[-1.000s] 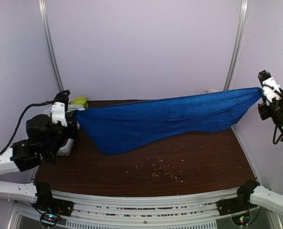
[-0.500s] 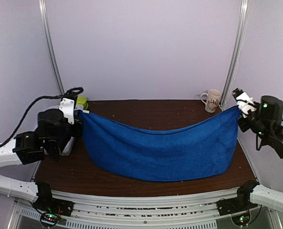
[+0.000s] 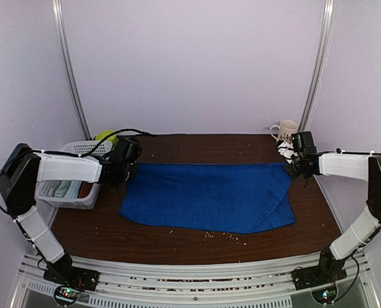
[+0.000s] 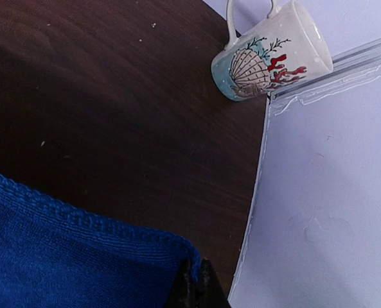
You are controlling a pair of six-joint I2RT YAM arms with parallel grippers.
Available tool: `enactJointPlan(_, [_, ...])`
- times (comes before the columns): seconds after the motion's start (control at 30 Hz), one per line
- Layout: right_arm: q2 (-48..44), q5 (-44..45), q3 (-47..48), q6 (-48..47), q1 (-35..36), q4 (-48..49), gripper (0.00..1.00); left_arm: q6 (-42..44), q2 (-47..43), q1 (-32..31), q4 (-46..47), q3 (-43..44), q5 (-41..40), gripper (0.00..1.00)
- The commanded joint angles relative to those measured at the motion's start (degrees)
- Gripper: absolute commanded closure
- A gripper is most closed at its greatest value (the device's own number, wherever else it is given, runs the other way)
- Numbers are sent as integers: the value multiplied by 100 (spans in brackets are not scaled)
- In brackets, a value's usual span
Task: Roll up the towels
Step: Flatten out the towel at the center of the board, then fold the towel at the center of the board.
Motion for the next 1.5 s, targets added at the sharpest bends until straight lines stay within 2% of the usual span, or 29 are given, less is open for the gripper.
enactJointPlan(0.0, [744, -220, 593, -219, -259, 752, 100, 555, 698, 289, 904, 642, 279, 100])
enactJointPlan(0.1, [1230, -279, 848, -373, -326, 915, 100, 870, 1162, 375, 1145, 1080, 208, 100])
enactJointPlan(0.27, [1545, -304, 1155, -489, -342, 1157, 100, 1093, 1580, 587, 1366, 1408, 162, 100])
enactJointPlan(0.47, [1761, -136, 1429, -603, -339, 972, 100, 1237, 1670, 710, 1611, 1351, 61, 100])
enactJointPlan(0.77, [1764, -451, 1509, -776, -338, 576, 100, 1366, 1807, 834, 1820, 1331, 135, 100])
enactJointPlan(1.1, [784, -1199, 743, -1194, -338, 201, 100, 1240, 1283, 836, 1743, 634, 677, 100])
enactJointPlan(1.47, [-97, -1527, -42, -1416, -337, -178, 100, 899, 349, 808, 1547, -175, 960, 100])
